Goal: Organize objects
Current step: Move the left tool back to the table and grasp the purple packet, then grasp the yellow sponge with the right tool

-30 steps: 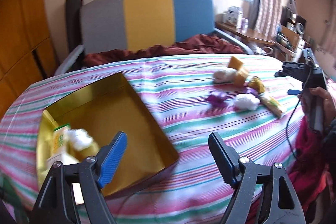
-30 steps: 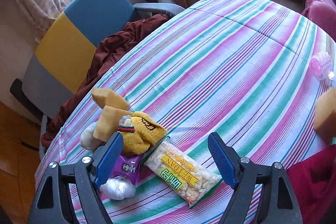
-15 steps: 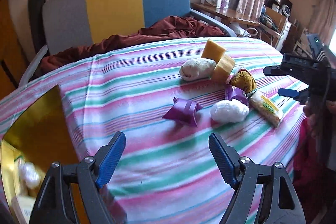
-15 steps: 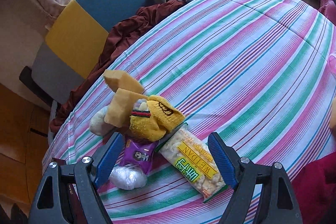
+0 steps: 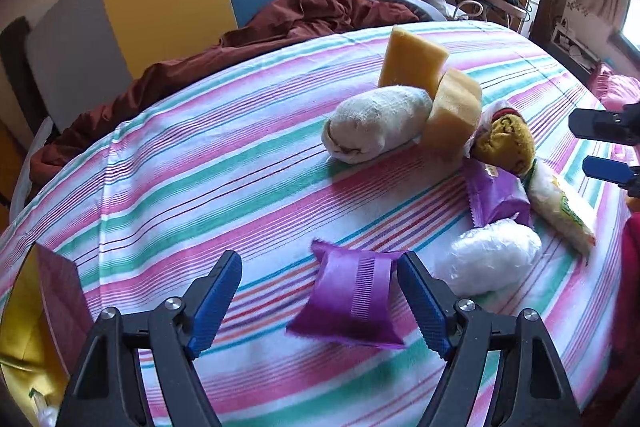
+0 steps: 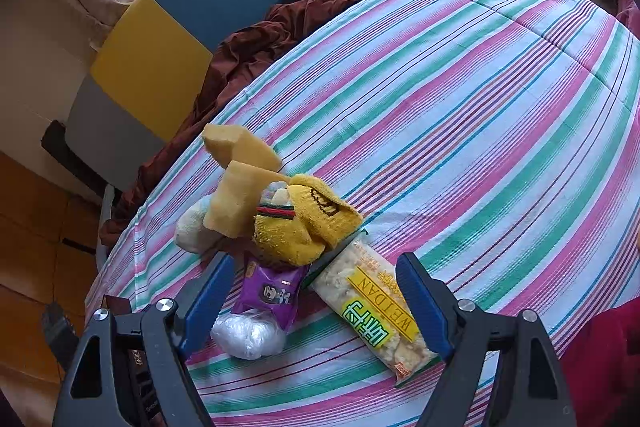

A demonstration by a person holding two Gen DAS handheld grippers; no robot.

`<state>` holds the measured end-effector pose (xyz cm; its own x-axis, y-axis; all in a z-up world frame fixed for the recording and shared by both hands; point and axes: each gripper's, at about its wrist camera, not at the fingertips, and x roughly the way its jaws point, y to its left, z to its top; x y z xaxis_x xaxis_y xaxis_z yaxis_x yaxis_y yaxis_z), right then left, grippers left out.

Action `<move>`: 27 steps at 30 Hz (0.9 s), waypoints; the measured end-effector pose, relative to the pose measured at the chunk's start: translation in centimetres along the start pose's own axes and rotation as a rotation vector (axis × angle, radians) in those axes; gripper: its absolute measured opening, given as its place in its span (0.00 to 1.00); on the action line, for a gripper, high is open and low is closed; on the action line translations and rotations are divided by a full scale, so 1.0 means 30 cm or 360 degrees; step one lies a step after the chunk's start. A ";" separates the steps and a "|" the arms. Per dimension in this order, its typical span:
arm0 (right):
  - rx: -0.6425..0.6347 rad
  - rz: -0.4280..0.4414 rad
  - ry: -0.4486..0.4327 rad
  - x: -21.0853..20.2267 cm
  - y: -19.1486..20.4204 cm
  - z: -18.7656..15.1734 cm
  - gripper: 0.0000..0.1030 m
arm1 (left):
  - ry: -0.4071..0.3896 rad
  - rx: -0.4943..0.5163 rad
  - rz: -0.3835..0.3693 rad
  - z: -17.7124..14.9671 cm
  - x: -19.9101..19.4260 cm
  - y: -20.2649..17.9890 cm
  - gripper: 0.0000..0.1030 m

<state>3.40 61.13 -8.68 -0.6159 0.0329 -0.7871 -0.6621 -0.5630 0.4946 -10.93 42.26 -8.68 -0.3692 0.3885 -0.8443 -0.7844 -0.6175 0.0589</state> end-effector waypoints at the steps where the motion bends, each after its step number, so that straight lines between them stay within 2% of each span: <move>1: 0.0003 -0.0002 0.0005 0.002 -0.001 0.000 0.82 | 0.0015 -0.0007 -0.0010 0.003 0.015 -0.001 0.63; 2: 0.0003 0.0000 0.0008 0.002 -0.002 -0.001 0.82 | 0.0046 -0.0029 -0.0012 0.004 0.032 -0.001 0.52; 8: 0.0003 -0.0002 0.0017 0.005 -0.002 0.002 0.82 | -0.0037 -0.0133 0.0013 -0.060 -0.008 -0.011 0.50; 10: 0.0002 0.0004 0.0019 0.003 -0.002 0.001 0.82 | -0.0083 -0.0182 0.0040 -0.114 -0.042 -0.023 0.50; 14: -0.0008 0.0003 0.0025 0.005 0.001 -0.005 0.82 | -0.0221 -0.0144 0.0121 -0.238 -0.107 -0.083 0.50; 16: -0.0022 -0.0003 0.0033 0.010 0.007 -0.007 0.82 | -0.0211 -0.0154 0.0119 -0.276 -0.108 -0.095 0.43; 27: -0.0121 -0.0072 0.0084 0.031 0.059 -0.015 0.82 | -0.0248 -0.0226 0.0032 -0.291 -0.100 -0.068 0.43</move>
<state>1.85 59.81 -8.69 -0.5614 0.0176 -0.8273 -0.6533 -0.6231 0.4301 -3.88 36.40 -10.93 -0.4654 0.4696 -0.7502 -0.7020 -0.7121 -0.0103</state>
